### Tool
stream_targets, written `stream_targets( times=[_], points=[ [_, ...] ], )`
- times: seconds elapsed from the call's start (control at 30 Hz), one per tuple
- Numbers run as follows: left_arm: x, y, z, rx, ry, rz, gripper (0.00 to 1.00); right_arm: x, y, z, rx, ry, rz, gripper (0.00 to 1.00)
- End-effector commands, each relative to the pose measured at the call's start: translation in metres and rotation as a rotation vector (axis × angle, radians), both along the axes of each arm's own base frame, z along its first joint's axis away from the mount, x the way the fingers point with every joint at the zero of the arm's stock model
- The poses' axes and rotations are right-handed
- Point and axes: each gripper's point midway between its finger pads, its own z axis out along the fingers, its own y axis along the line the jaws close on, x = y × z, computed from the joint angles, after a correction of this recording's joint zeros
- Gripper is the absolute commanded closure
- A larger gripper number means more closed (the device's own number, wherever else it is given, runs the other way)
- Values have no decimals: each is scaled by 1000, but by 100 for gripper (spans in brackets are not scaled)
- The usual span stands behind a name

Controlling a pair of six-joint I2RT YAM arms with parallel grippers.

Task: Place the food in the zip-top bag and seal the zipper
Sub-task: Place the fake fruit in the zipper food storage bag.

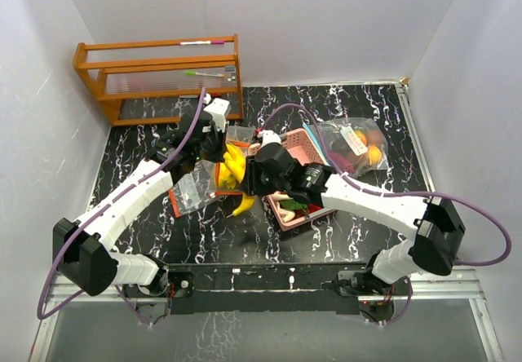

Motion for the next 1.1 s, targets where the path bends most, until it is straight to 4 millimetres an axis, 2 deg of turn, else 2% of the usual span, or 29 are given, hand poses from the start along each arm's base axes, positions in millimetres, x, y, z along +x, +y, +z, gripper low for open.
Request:
stream_targets(
  times=[0.0,0.13,0.23,0.37,0.6,0.77,0.93,1.0,1.07],
  points=[
    [1,1,31,-35,-75,4,100,6,14,38,35,-24,13,92],
    [1,1,32,-42,-79,1,100,20,6,30,-74,8,-73,92],
    [0,1,34,-47,-83,1,100,32,10,28,-127,4,-91,92],
    [-1,2,38,-53,-93,1,100,44,16,13,-217,26,-94,92],
    [-3,2,40,-58,-97,-2,100,65,7,26,-226,-26,-154,92],
    [-3,3,37,-53,-92,0,100,87,20,31,-179,-52,-171,92],
    [-3,2,34,-51,-86,-4,100,100,38,24,-159,-40,-131,91],
    [-3,2,34,-49,-87,-1,100,105,42,27,-160,-56,-121,82],
    [-3,2,32,-48,-84,-1,100,108,42,31,-155,-73,-125,58]
  ],
)
